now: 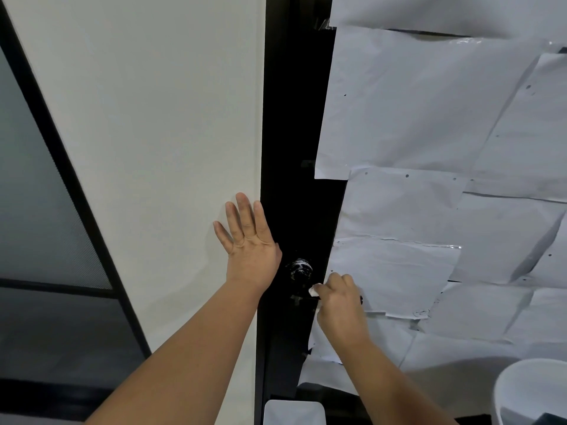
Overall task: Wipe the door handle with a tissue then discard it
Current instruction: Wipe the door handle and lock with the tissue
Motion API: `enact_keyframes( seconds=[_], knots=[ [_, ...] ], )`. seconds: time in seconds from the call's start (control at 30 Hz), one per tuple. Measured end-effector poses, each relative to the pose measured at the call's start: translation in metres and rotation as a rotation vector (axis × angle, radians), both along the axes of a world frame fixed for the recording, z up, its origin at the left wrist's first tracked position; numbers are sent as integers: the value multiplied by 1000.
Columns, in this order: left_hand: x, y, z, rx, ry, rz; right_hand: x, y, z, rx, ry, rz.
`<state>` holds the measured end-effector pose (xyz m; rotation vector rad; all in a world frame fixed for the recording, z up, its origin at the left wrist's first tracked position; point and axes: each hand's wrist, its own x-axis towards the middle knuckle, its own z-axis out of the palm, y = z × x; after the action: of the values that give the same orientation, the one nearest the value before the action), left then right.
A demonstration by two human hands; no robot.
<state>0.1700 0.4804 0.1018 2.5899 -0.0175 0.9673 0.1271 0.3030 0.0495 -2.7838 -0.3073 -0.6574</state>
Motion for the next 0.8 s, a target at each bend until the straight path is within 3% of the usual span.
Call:
enact_keyframes(
  seconds=[0.23,0.43,0.67,0.8],
  knots=[
    [0,0,0,-7,0,-4,-8,31,2,-58,-28,90],
    [1,0,-1,1,2,6,-11,1,-8,41,-22,-88],
    [1,-1,-2,28,-2,9,-7,28,-1,-34,2,51],
    [1,-2,-2,31,-3,15,-7,-5,-9,-26,-30,-56]
  ],
)
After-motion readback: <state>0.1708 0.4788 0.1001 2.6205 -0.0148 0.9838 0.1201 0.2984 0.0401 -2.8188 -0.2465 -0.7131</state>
